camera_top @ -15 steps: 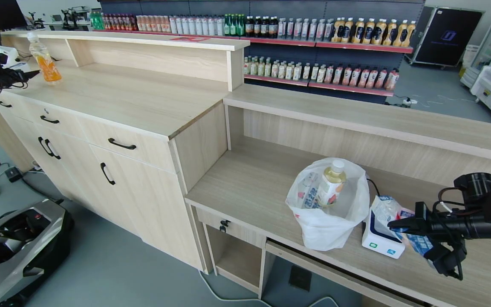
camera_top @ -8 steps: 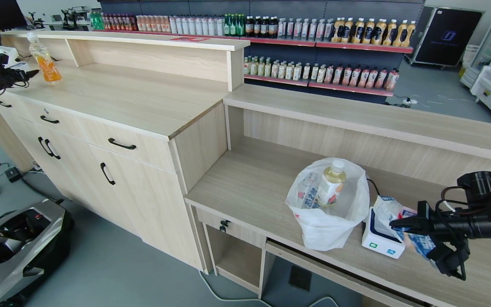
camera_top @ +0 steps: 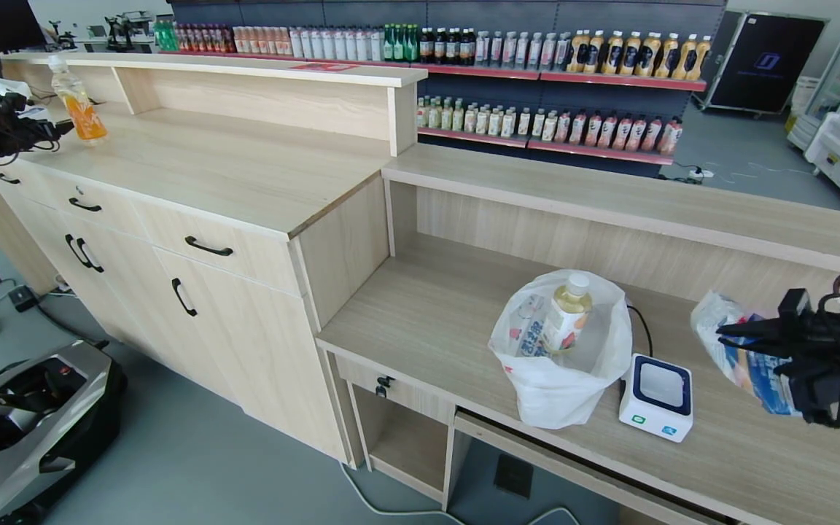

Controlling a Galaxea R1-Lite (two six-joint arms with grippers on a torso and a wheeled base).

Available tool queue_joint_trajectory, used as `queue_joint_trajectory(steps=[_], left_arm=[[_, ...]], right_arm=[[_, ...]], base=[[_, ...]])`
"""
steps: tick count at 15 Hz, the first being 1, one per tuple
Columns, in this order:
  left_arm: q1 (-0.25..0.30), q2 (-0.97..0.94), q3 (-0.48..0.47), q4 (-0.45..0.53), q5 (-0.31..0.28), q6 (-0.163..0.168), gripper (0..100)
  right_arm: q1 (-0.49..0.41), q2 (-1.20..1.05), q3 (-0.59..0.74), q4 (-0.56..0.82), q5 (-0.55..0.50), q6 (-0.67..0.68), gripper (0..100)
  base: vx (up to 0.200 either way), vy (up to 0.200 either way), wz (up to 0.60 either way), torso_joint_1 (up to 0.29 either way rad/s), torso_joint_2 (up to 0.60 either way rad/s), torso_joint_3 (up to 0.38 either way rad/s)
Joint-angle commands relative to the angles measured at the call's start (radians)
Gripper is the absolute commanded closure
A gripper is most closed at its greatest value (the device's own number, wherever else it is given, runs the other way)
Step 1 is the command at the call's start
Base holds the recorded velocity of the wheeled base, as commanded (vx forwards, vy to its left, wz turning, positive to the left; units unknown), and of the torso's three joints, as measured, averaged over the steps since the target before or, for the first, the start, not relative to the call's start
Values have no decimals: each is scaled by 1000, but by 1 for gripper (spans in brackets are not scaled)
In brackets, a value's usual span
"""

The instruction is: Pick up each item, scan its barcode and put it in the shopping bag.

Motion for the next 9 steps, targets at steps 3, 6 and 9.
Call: queue_joint_trajectory(steps=[3, 6, 9], left_arm=[[0, 0, 0, 0, 0, 0, 0], [0, 0, 0, 0, 0, 0, 0], [0, 0, 0, 0, 0, 0, 0]], right_arm=[[-63, -375, 4, -6, -56, 788, 100], [-273, -436, 68, -14, -116, 1283, 100], [-429, -467, 146, -11, -153, 1524, 100]], base=[[0, 0, 0, 0, 0, 0], [0, 0, 0, 0, 0, 0], [0, 0, 0, 0, 0, 0]])
